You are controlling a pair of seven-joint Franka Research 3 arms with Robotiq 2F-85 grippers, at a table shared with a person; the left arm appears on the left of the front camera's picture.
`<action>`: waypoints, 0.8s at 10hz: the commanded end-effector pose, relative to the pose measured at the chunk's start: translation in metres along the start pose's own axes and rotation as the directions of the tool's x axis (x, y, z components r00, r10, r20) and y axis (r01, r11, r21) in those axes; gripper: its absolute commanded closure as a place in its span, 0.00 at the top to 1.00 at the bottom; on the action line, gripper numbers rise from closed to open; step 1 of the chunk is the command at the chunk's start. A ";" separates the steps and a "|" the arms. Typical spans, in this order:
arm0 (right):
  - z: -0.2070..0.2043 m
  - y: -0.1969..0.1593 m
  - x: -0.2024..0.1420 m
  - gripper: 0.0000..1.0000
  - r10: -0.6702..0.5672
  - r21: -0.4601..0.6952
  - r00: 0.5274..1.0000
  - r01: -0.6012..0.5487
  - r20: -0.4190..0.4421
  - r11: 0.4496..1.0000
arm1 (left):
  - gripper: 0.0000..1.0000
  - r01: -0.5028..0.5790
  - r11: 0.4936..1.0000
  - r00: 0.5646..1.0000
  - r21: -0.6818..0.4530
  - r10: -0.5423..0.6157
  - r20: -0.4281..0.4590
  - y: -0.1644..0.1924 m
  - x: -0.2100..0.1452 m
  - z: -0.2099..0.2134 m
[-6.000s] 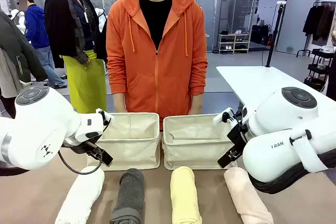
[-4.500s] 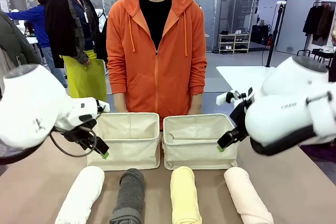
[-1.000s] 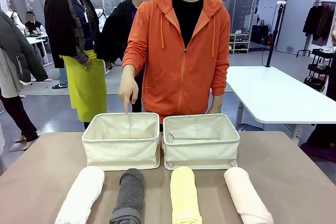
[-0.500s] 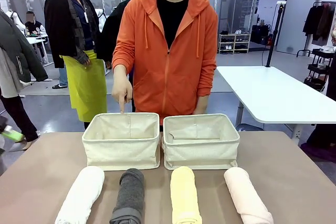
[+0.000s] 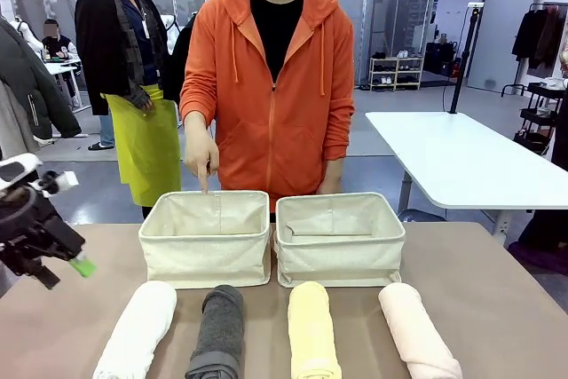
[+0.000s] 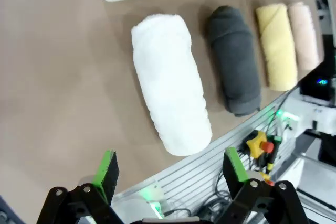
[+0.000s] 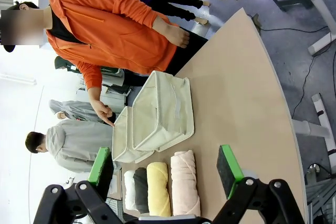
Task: Divide the towels into two baskets.
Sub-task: Pick up one hotel-folded towel and place it in the Fabric basket indicated by the person.
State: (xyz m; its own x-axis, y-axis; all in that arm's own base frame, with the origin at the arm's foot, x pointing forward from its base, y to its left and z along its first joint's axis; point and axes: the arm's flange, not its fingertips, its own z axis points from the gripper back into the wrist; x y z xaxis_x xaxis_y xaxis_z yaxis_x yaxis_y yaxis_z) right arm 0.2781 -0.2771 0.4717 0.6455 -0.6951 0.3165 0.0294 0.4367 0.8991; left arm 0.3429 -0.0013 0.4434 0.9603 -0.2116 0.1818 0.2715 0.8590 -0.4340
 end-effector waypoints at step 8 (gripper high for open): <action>0.002 0.002 -0.001 1.00 0.003 0.012 1.000 -0.003 0.011 1.000 | 1.00 -0.029 0.970 0.999 0.240 0.034 -0.018 -0.028 -0.017 -0.124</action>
State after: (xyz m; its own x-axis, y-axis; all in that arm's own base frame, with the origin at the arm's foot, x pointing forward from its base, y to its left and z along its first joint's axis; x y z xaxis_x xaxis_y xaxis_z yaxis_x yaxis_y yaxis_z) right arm 0.2781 -0.2772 0.4717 0.6453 -0.6953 0.3164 0.0301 0.4370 0.8989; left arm 0.3787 -0.0878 0.3832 0.9648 -0.2178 0.1473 0.2471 0.9426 -0.2247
